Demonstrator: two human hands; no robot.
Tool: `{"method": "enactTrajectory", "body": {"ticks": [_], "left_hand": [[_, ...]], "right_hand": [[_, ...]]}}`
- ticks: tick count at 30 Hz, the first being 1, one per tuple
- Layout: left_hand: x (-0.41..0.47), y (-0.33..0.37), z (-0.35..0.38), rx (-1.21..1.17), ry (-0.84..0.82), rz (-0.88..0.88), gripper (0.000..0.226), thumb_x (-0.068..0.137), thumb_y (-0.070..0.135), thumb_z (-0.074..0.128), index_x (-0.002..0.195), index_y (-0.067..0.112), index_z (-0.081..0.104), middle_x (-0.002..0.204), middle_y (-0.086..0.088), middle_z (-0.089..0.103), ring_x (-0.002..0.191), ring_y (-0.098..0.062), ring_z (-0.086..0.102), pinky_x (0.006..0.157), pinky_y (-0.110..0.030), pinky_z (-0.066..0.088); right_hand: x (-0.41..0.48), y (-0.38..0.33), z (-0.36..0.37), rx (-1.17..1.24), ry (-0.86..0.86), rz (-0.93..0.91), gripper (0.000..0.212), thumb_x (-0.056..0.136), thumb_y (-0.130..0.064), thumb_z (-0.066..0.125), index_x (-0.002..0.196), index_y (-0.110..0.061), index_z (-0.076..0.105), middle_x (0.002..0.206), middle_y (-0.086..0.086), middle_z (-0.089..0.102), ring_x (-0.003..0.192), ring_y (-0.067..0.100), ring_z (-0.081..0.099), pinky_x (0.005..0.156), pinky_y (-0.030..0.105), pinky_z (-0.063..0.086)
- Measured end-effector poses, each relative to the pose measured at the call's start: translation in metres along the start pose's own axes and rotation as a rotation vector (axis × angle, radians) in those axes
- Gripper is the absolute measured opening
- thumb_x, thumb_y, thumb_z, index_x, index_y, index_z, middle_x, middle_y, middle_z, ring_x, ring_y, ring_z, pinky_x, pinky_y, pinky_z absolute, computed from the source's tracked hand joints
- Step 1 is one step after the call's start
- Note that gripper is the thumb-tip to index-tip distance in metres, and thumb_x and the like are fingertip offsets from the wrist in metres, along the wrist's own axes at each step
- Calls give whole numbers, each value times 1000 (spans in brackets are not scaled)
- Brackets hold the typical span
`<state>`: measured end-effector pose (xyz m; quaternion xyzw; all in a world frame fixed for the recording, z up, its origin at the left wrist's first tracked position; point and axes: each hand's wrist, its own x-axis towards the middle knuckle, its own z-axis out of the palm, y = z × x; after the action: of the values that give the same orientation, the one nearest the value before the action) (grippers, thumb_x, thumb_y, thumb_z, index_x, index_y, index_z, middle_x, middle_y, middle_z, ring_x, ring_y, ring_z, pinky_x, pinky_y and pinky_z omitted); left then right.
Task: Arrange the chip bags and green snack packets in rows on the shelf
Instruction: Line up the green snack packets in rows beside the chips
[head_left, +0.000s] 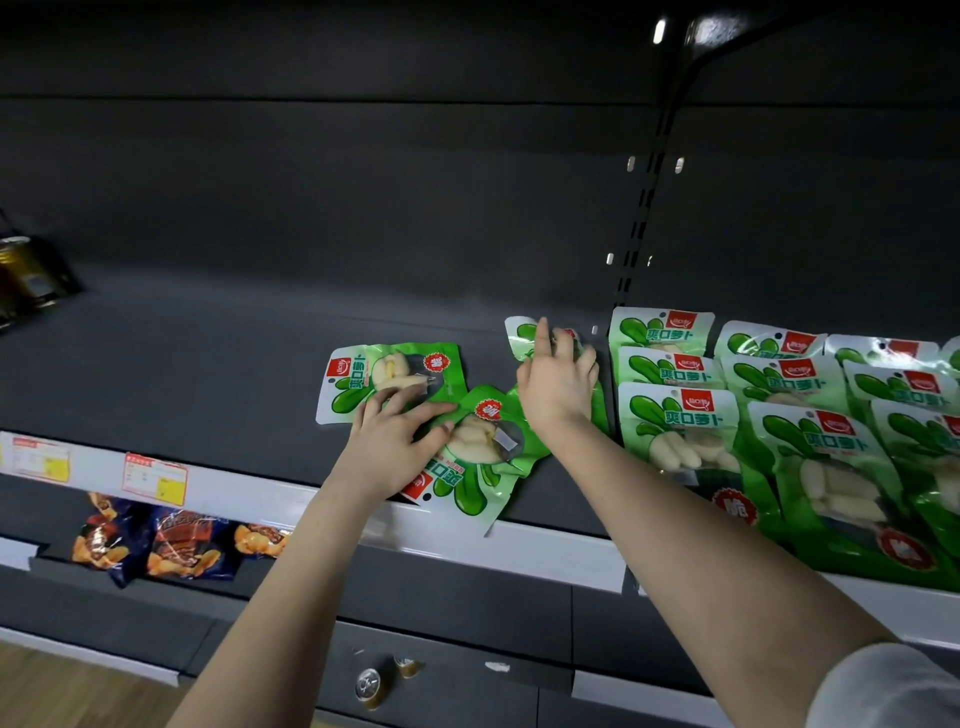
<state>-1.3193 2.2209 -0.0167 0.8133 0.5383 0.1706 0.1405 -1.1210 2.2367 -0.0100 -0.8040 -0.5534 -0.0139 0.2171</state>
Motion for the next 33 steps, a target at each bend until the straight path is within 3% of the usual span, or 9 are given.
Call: {"method": "enactTrajectory", "body": {"ticks": [7,10,15,18,22,25,27,30,33], "left_hand": [[1,-3,2,3,29,11,76,66,71,11,125,47,52,147,12,35,139,-21,19,117,-41,10],[1,-3,2,-20,35,5,77,65,71,12,126,46,52,147,12,35,140,-21,19,117,-40,10],[0,-3,2,-11,28,6,69,72,70,18,127,45,51,148,12,35,139,-22,19,117,-41,10],[0,-3,1,-6,17,4,69,72,69,17,128,46,50,148,12,34,139,-21,18,118,-41,9],[0,-2,1,-8,21,4,73,69,71,15,128,45,50,148,12,34,139,-21,18,117,-40,10],[0,-3,1,-6,16,9,75,68,71,14,128,45,50,148,12,34,139,-21,18,117,-40,9],[0,-3,1,-7,14,7,74,68,71,15,129,45,49,148,12,34,139,-21,18,117,-40,9],[0,-3,2,-1,17,10,74,69,70,14,129,44,49,148,12,34,139,-21,18,117,-40,10],[1,-4,2,-1,13,10,70,71,69,17,128,45,49,148,12,35,139,-20,19,117,-40,10]], "right_hand": [[10,-3,0,-19,160,-18,60,97,-24,45,151,-16,21,153,10,27,136,48,20,112,56,16],[16,-3,3,-23,112,46,61,99,-27,43,152,-16,15,156,11,20,139,48,14,113,55,13],[26,0,13,-62,-51,166,71,100,-43,26,151,-10,-11,159,10,-15,141,48,-10,116,54,-1],[28,-1,14,-92,-105,161,75,99,-47,23,149,-6,-15,156,13,-23,141,45,-16,116,52,-6],[27,0,14,-92,-65,132,74,99,-43,28,150,1,-3,157,21,-10,146,35,-9,117,48,-3],[22,0,11,-80,51,116,63,95,-44,43,143,-5,32,147,20,28,136,37,23,112,47,17],[20,0,8,-101,62,89,48,95,-43,43,131,-11,48,134,13,42,123,32,36,100,44,29],[21,-1,9,-138,1,82,43,98,-40,37,127,-12,52,133,11,44,121,31,39,97,43,32],[25,0,10,-126,-84,78,42,101,-36,32,131,-12,49,136,13,40,125,33,36,106,47,28]]}}
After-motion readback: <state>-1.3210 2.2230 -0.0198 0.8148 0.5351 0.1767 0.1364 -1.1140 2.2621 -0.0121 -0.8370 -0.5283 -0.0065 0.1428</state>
